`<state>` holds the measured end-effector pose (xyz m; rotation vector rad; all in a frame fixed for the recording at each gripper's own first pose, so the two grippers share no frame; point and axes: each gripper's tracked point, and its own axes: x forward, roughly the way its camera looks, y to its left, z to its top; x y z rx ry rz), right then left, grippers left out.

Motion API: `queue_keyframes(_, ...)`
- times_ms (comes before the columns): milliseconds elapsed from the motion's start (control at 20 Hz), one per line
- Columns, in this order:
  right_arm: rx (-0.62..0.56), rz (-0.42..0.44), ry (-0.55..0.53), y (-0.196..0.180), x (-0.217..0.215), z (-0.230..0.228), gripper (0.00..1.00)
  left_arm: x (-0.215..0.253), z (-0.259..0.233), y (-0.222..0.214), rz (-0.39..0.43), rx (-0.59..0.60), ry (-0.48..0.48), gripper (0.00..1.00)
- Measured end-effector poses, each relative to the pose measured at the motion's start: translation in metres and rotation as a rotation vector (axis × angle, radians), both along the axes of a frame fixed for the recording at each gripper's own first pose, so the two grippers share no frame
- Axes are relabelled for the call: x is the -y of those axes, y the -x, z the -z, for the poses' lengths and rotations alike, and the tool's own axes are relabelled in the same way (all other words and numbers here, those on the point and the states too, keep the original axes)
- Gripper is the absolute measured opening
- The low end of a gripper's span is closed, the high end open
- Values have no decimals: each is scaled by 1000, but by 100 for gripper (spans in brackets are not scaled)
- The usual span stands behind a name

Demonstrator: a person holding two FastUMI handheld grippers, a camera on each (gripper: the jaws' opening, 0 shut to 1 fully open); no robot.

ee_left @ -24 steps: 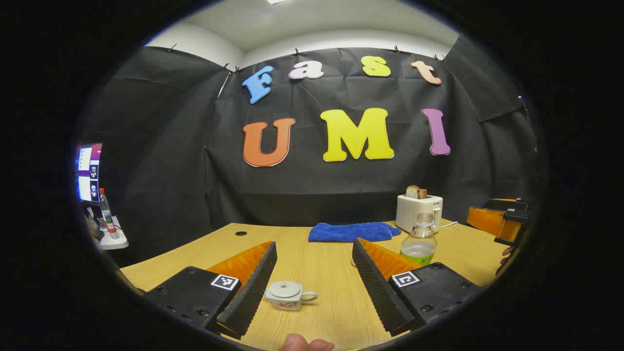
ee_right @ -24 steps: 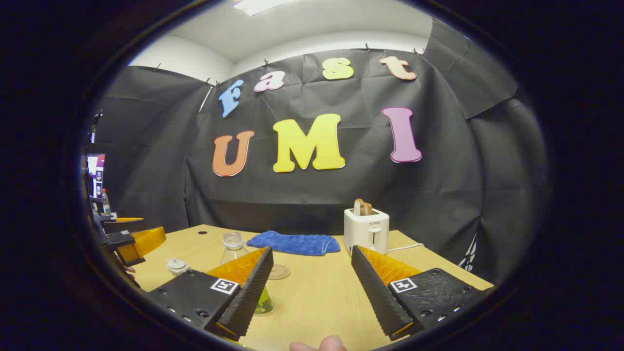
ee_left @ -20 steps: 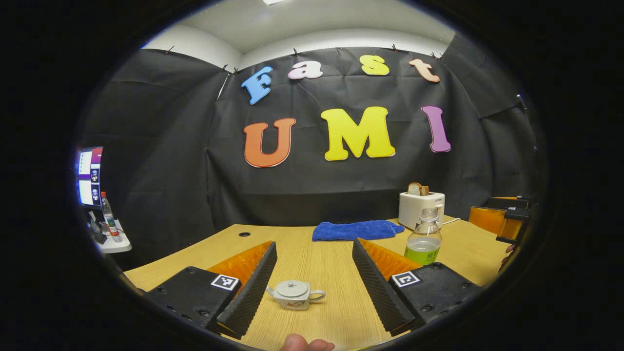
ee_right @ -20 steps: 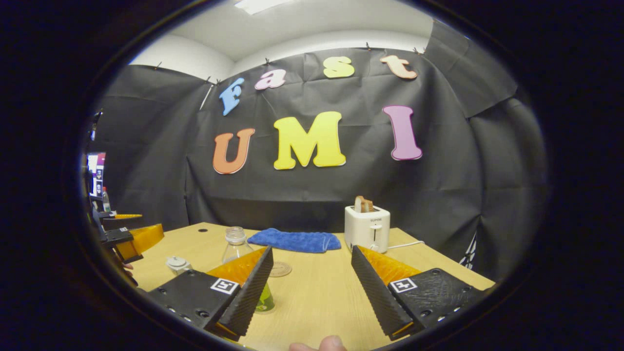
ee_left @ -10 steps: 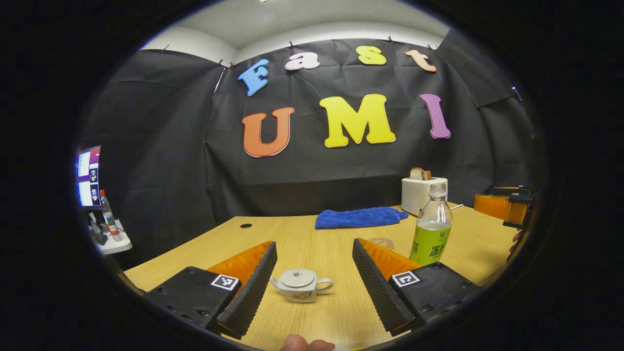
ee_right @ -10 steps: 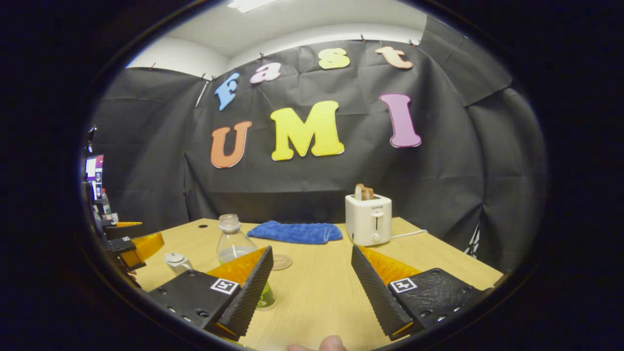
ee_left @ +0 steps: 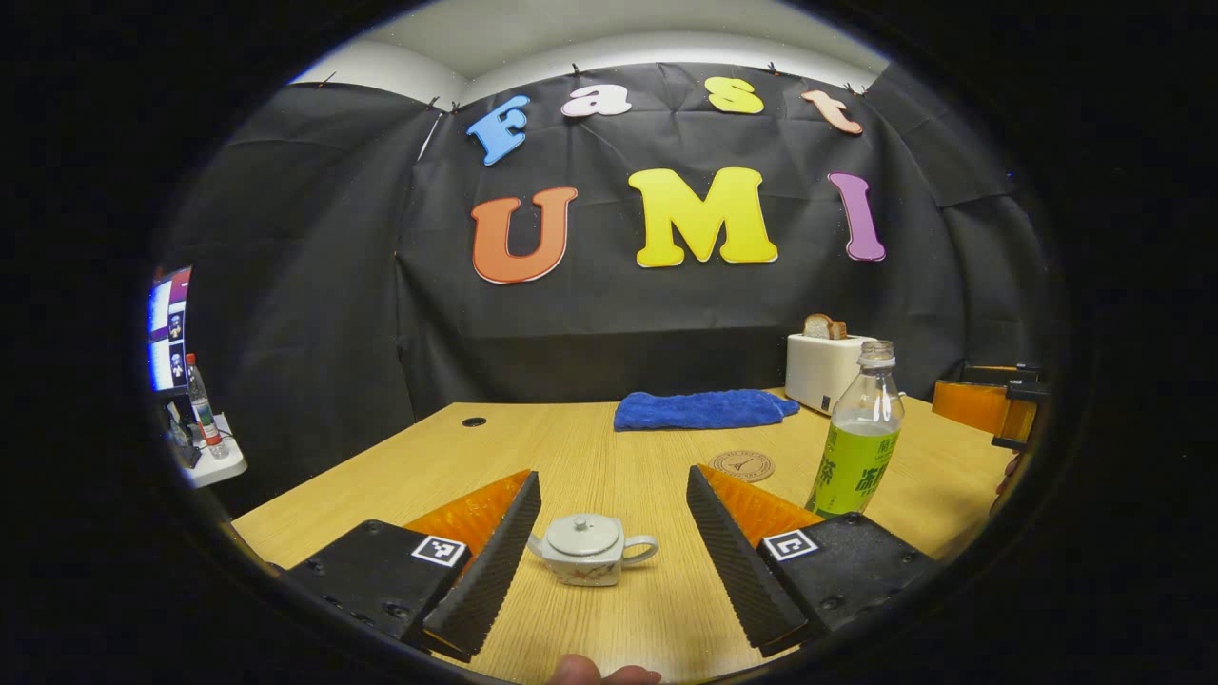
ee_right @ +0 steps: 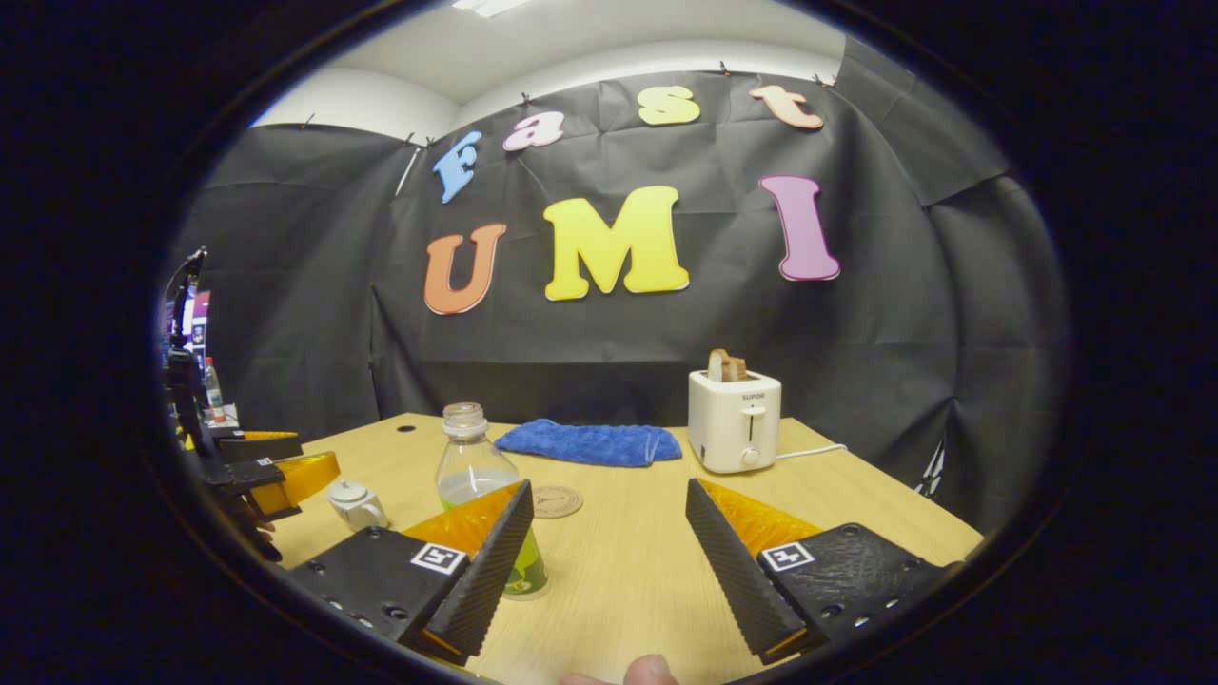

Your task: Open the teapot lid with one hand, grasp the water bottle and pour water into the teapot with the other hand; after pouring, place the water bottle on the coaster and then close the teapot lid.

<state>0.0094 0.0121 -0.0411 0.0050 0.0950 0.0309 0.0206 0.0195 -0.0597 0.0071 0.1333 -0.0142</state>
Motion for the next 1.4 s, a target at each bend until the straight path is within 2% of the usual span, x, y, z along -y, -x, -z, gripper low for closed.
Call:
queue_keyframes(150, -7, 33, 42, 0, 9, 3, 96, -8, 18, -12, -15, -54, 17, 95)
queue_keyframes(250, -10, 31, 48, 0, 10, 4, 94, -9, 34, -19, -14, -111, 25, 90)
queue_keyframes(300, -12, 33, 48, -1, 11, 4, 96, -9, 38, -22, -13, -131, 26, 84)
queue_keyframes(450, -27, 35, 38, -3, 15, 10, 96, -12, 44, -28, -18, -155, 17, 72)
queue_keyframes(550, -43, 27, 37, -4, 15, 13, 99, -13, 51, -32, -24, -181, 13, 59)
queue_keyframes(600, -48, 23, 40, -4, 14, 14, 99, -15, 54, -33, -30, -193, 12, 49)
queue_keyframes(750, -49, -4, 48, -5, 7, 14, 96, -18, 55, -34, -53, -195, -9, 35)
queue_keyframes(800, -48, -17, 51, -6, 3, 13, 96, -19, 54, -34, -61, -192, -15, 27)
queue_keyframes(850, -46, -30, 54, -4, 0, 13, 96, -22, 55, -35, -66, -193, -19, 24)
queue_keyframes(900, -44, -50, 53, -3, -5, 12, 96, -20, 54, -34, -58, -185, -18, 14)
queue_keyframes(1000, -47, -103, 49, 0, -17, 14, 96, -21, 54, -36, -52, -182, -18, 7)
queue_keyframes(1200, -53, -193, 52, 10, -35, 18, 96, -22, 45, -32, -43, -162, -4, 3)
queue_keyframes(1400, -63, -236, 38, 15, -46, 24, 96, -17, 25, -25, -16, -120, 20, 3)
